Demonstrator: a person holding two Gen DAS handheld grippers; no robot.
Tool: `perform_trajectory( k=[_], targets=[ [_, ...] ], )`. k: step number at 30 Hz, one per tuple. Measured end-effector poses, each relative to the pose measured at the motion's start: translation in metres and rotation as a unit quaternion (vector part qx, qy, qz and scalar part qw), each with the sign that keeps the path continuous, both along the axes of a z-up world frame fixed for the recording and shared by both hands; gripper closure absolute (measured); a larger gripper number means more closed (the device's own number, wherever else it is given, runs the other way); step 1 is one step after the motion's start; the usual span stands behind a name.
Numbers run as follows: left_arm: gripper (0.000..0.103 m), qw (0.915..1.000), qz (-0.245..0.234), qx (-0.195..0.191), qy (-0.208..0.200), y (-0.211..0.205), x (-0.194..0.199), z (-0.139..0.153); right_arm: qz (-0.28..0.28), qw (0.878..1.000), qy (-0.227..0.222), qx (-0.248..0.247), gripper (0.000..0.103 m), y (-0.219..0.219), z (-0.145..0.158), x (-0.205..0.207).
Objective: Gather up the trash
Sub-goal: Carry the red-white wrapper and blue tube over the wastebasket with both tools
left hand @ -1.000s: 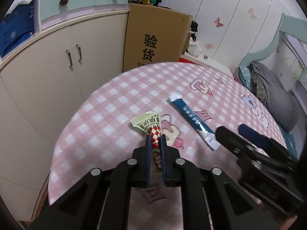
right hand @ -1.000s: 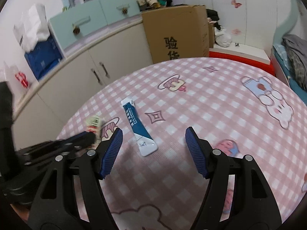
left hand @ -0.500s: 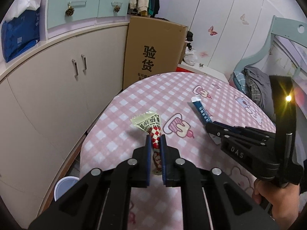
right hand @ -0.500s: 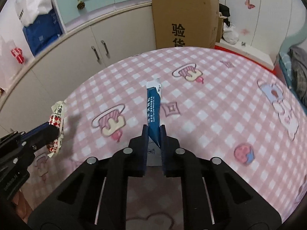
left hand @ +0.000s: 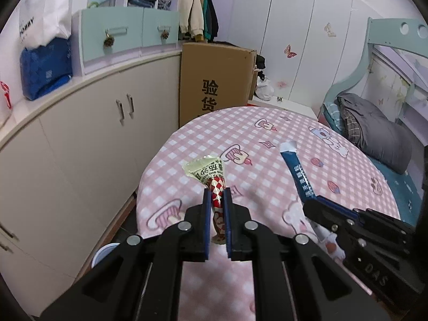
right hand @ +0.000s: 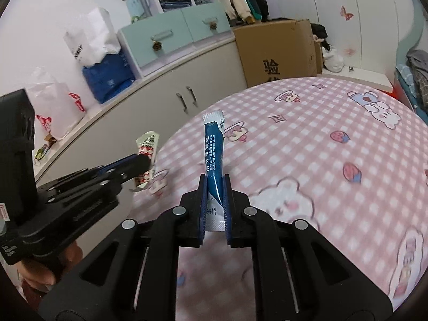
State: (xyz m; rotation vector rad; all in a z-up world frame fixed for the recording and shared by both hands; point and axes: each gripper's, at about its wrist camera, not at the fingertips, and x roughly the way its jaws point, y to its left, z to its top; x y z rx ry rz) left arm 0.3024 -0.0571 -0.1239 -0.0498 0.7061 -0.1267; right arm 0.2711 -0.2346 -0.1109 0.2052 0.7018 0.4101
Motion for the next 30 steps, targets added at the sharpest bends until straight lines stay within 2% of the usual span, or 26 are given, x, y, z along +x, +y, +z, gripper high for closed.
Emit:
perform_trajectory(
  k=[12, 19, 30],
  targets=[
    [0.094, 0.9999, 0.013, -0.004, -0.001, 0.012, -0.056, 0.009, 0.026, 0.999, -0.008, 0.034, 0.092, 0.016, 0.001, -0.055],
    [0.095, 0.9994, 0.031, 0.004, -0.011, 0.032, -0.076, 0.010, 0.041, 0.998, -0.008, 0.040, 0.092, 0.033, 0.000, -0.066],
    [0.094, 0.9972, 0.073, 0.000, -0.019, 0.082, -0.090, 0.008, 0.071, 0.997, -0.014, 0.034, 0.092, 0.083, 0.004, -0.068]
  ],
)
